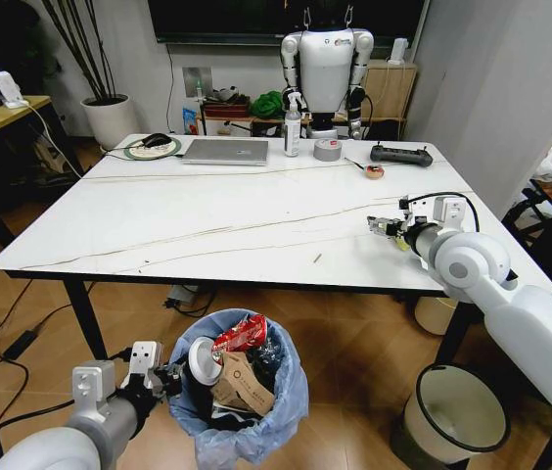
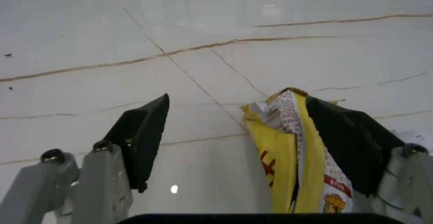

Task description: Pick up the trash bin and place the trash from the table into it.

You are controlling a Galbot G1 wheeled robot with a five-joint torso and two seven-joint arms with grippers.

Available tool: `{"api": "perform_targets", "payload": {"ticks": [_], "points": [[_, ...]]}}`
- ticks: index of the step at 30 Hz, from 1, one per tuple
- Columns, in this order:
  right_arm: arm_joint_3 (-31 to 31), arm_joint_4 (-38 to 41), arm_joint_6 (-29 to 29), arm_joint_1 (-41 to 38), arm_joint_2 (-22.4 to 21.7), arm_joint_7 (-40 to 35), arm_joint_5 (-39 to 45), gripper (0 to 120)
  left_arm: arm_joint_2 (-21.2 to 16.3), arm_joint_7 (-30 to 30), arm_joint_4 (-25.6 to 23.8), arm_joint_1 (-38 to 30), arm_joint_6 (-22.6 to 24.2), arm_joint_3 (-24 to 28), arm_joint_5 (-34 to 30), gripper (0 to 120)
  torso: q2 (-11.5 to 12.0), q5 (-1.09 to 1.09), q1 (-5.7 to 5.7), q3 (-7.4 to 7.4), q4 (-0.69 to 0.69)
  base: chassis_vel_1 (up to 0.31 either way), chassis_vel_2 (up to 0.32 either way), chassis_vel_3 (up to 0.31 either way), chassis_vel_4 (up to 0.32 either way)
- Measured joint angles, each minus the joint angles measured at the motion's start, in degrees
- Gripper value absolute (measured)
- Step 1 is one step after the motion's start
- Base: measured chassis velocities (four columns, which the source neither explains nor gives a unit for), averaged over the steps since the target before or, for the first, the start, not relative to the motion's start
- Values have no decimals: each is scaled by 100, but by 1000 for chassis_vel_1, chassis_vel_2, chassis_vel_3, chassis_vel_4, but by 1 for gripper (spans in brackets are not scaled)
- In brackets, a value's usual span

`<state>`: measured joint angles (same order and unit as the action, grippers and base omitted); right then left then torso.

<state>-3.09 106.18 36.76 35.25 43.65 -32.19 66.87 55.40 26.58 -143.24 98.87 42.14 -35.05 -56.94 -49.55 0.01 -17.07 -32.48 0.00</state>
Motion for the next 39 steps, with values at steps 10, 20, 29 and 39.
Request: {"api": "perform_targets", "payload": {"ticks": [10, 20, 29, 39], "points": [[138, -130, -49, 69, 18, 54, -297, 34, 1, -17, 0, 6, 0, -35, -22, 0, 0, -1, 0, 0, 0, 0, 0, 0, 0], [133, -111, -175, 93, 23, 56, -491, 1, -11, -25, 0, 9, 0, -37, -22, 0, 0, -1, 0, 0, 0, 0, 0, 0, 0], [49, 143, -264, 104, 112, -45, -397, 0, -10, -25, 0, 37, 0, -49, -22, 0, 0, -2, 0, 0, 0, 0, 0, 0, 0], [-262, 1617, -594, 345, 130, 399, 394, 0, -19, -7, 0, 29, 0, -80, -43, 0, 0, -3, 0, 0, 0, 0, 0, 0, 0]]}}
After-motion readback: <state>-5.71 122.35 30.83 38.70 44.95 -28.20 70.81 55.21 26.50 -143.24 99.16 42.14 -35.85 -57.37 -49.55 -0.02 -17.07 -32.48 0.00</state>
